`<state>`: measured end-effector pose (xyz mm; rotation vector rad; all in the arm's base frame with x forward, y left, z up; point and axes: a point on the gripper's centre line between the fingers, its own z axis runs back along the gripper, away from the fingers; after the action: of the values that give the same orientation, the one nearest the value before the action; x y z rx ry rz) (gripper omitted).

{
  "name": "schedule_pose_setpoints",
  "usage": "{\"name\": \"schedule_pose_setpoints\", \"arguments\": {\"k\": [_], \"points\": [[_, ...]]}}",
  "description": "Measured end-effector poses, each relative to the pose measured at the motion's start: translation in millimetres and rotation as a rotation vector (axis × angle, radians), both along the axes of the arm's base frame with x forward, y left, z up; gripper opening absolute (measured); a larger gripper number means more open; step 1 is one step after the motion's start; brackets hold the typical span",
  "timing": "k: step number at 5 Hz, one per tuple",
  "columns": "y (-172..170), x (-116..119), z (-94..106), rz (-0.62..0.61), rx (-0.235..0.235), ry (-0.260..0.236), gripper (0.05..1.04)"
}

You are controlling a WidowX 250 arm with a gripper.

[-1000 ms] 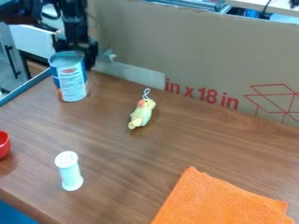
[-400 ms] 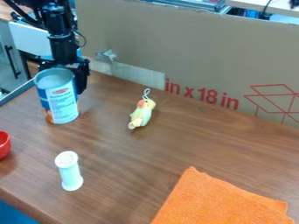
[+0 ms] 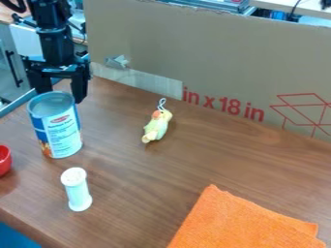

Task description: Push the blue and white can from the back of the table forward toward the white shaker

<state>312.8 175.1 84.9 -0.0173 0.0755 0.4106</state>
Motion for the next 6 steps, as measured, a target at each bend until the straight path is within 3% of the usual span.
{"name": "schedule_pose_setpoints", "arguments": {"k": [1, 2, 3, 4, 5, 6], "points": [[-6, -10, -4.8, 0.014, -0.027, 0.048, 1.000], [-4, -6, 1.3, 0.011, -0.023, 0.041, 1.000], [0, 13, 34.6, -0.018, 0.003, -0.072, 1.000], [-8, 16, 72.8, -0.043, 0.057, -0.138, 1.000], [-33, 9, 92.9, -0.149, 0.093, -0.118, 1.000], [-63, -33, 95.3, -0.260, 0.108, -0.004, 1.000]]}}
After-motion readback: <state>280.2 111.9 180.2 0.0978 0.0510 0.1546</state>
